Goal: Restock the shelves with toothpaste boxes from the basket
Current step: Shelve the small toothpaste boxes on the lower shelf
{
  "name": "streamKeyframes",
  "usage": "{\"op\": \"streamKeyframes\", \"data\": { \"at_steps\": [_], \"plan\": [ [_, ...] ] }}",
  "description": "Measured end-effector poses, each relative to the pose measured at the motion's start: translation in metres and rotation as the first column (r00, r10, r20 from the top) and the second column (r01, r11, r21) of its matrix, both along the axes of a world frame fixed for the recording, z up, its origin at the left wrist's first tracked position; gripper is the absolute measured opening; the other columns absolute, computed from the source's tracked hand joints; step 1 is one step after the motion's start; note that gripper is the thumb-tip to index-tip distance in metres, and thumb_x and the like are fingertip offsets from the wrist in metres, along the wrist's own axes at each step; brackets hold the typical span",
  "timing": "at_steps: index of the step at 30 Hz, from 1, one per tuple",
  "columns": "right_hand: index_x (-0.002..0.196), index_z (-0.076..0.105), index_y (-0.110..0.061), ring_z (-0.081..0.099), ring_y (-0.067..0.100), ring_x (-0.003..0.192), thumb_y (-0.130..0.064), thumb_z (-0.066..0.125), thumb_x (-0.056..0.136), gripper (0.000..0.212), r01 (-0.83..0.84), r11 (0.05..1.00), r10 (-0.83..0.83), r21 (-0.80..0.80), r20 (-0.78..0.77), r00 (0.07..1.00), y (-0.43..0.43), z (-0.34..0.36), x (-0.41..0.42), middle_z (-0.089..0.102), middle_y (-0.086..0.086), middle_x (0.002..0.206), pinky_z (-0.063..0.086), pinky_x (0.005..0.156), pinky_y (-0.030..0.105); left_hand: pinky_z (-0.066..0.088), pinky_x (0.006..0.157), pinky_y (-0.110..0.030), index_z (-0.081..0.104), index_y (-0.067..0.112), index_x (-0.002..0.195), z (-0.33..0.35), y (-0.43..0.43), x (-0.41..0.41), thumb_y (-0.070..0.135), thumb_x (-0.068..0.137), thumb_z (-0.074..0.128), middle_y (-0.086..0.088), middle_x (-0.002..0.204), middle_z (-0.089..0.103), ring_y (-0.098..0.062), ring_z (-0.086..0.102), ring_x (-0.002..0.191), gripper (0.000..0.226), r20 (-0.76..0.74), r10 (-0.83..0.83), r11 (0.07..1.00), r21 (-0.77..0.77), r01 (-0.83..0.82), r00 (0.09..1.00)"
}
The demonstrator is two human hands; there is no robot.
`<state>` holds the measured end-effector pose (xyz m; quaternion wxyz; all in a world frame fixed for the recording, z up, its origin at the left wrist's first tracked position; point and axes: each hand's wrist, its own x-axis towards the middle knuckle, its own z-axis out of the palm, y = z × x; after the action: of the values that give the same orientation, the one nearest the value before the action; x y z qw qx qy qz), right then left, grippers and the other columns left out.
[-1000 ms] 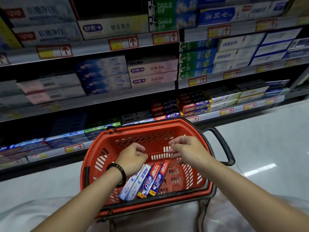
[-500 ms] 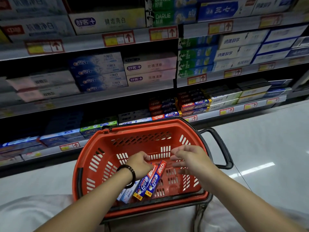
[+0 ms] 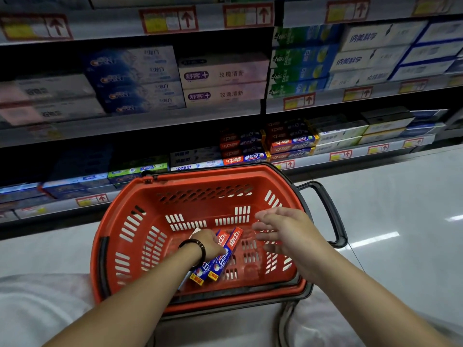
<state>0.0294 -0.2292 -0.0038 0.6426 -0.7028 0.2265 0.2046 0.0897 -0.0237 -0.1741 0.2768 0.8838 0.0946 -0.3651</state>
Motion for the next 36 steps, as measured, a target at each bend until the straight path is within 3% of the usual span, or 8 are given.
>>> {"op": "streamKeyframes", "data": {
  "at_steps": [3, 5, 6, 8, 14, 18, 25, 36],
  "plan": [
    [0.111, 0.074, -0.014, 0.079, 0.016, 0.092, -0.022, 0.061, 0.106, 0.016, 0.010, 1.000, -0.010, -0.004, -0.003, 1.000, -0.001, -0.002, 0.002, 0.082, -0.002, 0.096, 0.064, 0.086, 0.039, 0.052, 0.073, -0.035, 0.059, 0.015, 0.080, -0.014, -0.001, 0.004, 0.027, 0.091, 0.073, -0.001, 0.081, 0.059, -0.021, 0.056, 0.072, 0.020, -0.047, -0.077, 0.996, 0.037, 0.079, 0.996],
    [0.111, 0.074, -0.014, 0.079, 0.017, 0.091, -0.023, 0.062, 0.106, 0.016, 0.013, 1.000, -0.013, -0.005, -0.010, 1.000, 0.000, -0.003, 0.003, 0.082, -0.001, 0.096, 0.064, 0.085, 0.039, 0.058, 0.089, -0.036, 0.069, 0.011, 0.106, -0.020, -0.003, 0.005, 0.031, 0.096, 0.069, -0.002, 0.107, 0.069, -0.022, 0.068, 0.094, 0.022, -0.101, -0.179, 0.979, 0.079, 0.188, 0.979],
    [0.111, 0.074, -0.014, 0.079, 0.017, 0.091, -0.023, 0.062, 0.106, 0.016, 0.014, 1.000, -0.014, -0.004, -0.016, 1.000, 0.000, -0.004, 0.003, 0.082, -0.001, 0.095, 0.063, 0.085, 0.040, 0.056, 0.098, -0.038, 0.068, 0.011, 0.122, -0.023, -0.005, 0.005, 0.032, 0.100, 0.066, -0.004, 0.124, 0.066, -0.024, 0.066, 0.111, 0.030, -0.122, -0.222, 0.967, 0.100, 0.234, 0.967],
    [0.110, 0.075, -0.014, 0.079, 0.018, 0.092, -0.023, 0.062, 0.105, 0.016, 0.014, 1.000, -0.014, 0.000, -0.018, 1.000, -0.001, -0.005, 0.004, 0.082, -0.001, 0.095, 0.063, 0.086, 0.041, 0.052, 0.106, -0.039, 0.063, 0.012, 0.135, -0.026, -0.011, 0.007, 0.032, 0.103, 0.062, -0.005, 0.137, 0.060, -0.025, 0.061, 0.125, 0.038, -0.134, -0.251, 0.956, 0.118, 0.267, 0.959],
    [0.106, 0.076, -0.014, 0.079, 0.025, 0.095, -0.020, 0.065, 0.104, 0.013, 0.044, 0.999, -0.043, 0.019, -0.029, 0.999, 0.000, -0.009, 0.010, 0.082, 0.000, 0.093, 0.062, 0.080, 0.039, 0.059, 0.094, -0.038, 0.066, 0.016, 0.122, -0.058, -0.025, 0.020, 0.027, 0.092, 0.068, -0.006, 0.126, 0.068, -0.025, 0.067, 0.111, 0.032, -0.089, -0.295, 0.926, 0.220, 0.308, 0.951],
    [0.103, 0.077, -0.014, 0.079, 0.026, 0.096, -0.020, 0.066, 0.103, 0.012, 0.050, 0.999, -0.050, 0.014, -0.035, 0.998, 0.002, -0.013, 0.014, 0.082, 0.000, 0.092, 0.061, 0.078, 0.036, 0.053, 0.073, -0.035, 0.062, 0.013, 0.116, -0.077, -0.034, 0.031, 0.032, 0.090, 0.070, -0.011, 0.116, 0.070, -0.026, 0.065, 0.093, 0.033, -0.067, -0.314, 0.907, 0.274, 0.320, 0.947],
    [0.100, 0.076, -0.018, 0.079, 0.024, 0.094, -0.021, 0.067, 0.102, 0.010, 0.062, 0.998, -0.062, 0.001, -0.046, 0.997, -0.002, -0.018, 0.023, 0.081, -0.004, 0.090, 0.061, 0.076, 0.034, 0.058, 0.090, -0.043, 0.053, 0.015, 0.128, -0.114, -0.045, 0.040, 0.036, 0.082, 0.079, -0.010, 0.124, 0.065, -0.032, 0.068, 0.110, 0.057, -0.039, -0.245, 0.925, 0.290, 0.246, 0.969],
    [0.091, 0.078, -0.022, 0.078, 0.020, 0.088, -0.015, 0.068, 0.100, 0.015, 0.036, 0.998, -0.038, -0.054, -0.040, 0.998, -0.003, -0.028, 0.031, 0.081, -0.006, 0.091, 0.060, 0.069, 0.029, 0.058, 0.075, -0.037, 0.052, 0.015, 0.123, -0.141, -0.040, 0.039, 0.040, 0.082, 0.080, -0.008, 0.113, 0.068, -0.029, 0.071, 0.099, 0.056, 0.011, -0.241, 0.922, 0.316, 0.225, 0.971]
  ]
}}
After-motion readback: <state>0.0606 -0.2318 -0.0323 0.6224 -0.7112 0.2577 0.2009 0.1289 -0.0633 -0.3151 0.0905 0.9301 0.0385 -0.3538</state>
